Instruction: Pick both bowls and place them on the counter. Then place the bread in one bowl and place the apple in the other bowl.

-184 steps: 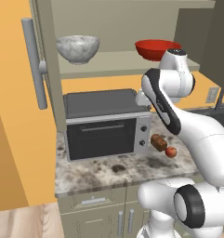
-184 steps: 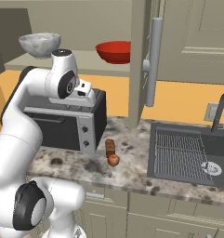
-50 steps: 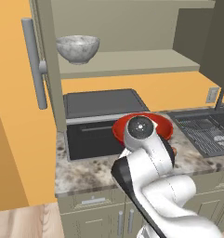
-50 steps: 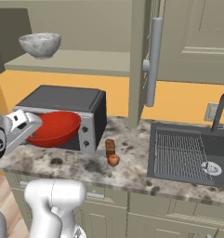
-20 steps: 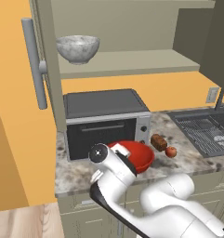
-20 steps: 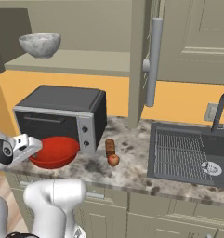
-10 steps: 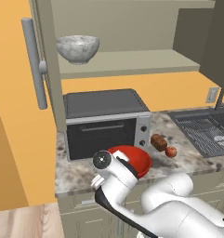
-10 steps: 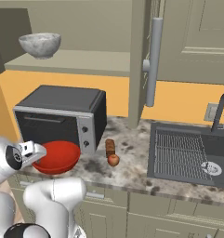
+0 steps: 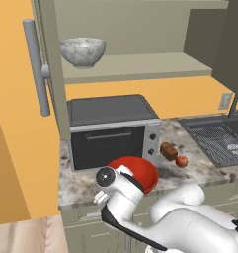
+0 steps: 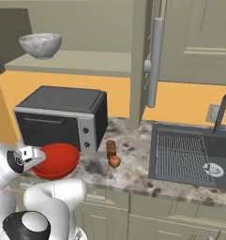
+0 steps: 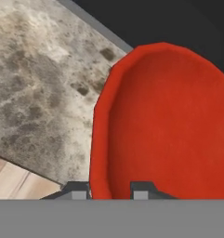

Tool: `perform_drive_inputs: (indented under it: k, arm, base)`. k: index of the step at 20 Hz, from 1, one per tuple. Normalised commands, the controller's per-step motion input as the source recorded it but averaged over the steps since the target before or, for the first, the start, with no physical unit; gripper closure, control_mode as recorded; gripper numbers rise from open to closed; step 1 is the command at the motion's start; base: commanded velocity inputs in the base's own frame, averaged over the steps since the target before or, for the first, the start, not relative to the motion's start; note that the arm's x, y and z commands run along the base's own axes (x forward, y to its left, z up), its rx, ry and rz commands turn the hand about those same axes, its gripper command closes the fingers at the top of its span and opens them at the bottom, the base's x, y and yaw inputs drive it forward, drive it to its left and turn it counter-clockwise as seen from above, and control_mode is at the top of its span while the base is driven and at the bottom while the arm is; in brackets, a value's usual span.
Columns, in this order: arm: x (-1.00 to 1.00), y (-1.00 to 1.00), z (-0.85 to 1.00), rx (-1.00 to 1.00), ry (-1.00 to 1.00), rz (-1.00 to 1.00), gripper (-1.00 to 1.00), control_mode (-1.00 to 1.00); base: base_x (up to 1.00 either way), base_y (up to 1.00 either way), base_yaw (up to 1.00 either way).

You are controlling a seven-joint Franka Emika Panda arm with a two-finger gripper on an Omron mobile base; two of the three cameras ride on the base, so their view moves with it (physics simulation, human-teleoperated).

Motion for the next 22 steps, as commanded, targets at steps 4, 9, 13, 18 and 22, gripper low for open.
perform_drive_inputs:
  k: [4,9,13,18,22]
  arm:
    - [0.0,0.01,-0.02,0.0,0.0,0.0,-1.0,-1.0]
    - [0.0,0.0,0.0,0.0,0.0,0.0,-1.0,-1.0]
    - [-0.09,0.0,0.36,0.0,0.0,-0.01,-1.0,-1.0]
    - [-0.25,-0.02,0.75,0.0,0.0,-0.02,-1.0,-1.0]
    - [-0.18,-0.38,0.56,0.01,0.0,0.0,-1.0,-1.0]
  base:
    - [0.0,0.0,0.0]
    - [0.0,0.0,0.0]
    - [0.0,0.0,0.0]
    - [0.0,0.0,0.0]
    - [0.0,0.0,0.0]
